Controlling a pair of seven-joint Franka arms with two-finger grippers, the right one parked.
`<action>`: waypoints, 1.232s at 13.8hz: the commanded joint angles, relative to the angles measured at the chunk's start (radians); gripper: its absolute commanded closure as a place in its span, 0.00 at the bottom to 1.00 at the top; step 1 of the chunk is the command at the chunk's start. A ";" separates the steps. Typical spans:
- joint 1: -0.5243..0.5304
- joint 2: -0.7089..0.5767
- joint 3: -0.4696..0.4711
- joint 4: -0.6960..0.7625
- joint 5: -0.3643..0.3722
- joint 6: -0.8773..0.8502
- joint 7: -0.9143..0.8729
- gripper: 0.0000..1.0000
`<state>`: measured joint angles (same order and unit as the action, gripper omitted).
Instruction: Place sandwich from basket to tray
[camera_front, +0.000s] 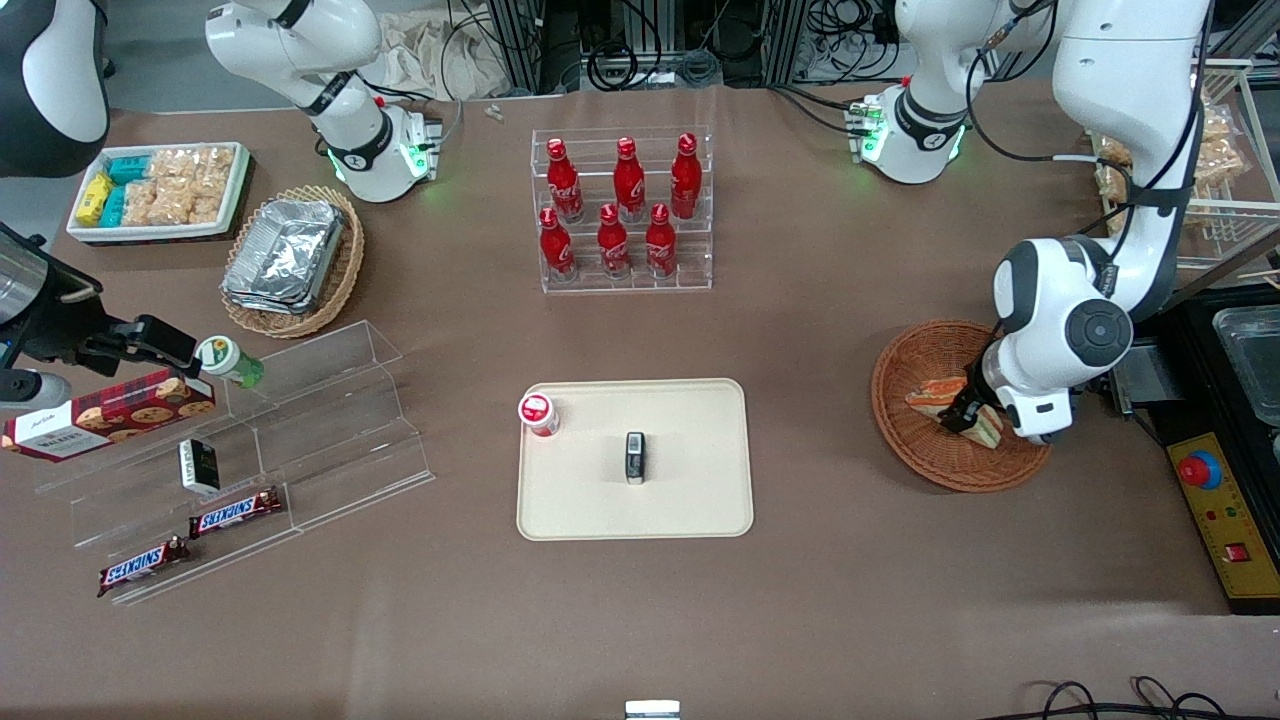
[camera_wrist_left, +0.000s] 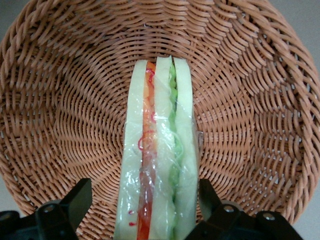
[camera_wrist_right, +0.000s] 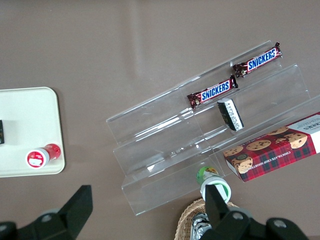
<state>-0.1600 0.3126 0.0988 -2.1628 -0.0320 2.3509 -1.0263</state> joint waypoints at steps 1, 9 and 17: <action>-0.010 -0.001 0.006 -0.011 0.009 0.048 -0.031 0.59; -0.010 -0.184 -0.001 0.225 0.012 -0.432 0.102 1.00; -0.013 -0.159 -0.241 0.406 0.004 -0.633 0.578 1.00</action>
<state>-0.1695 0.1208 -0.0846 -1.7969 -0.0325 1.7433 -0.5463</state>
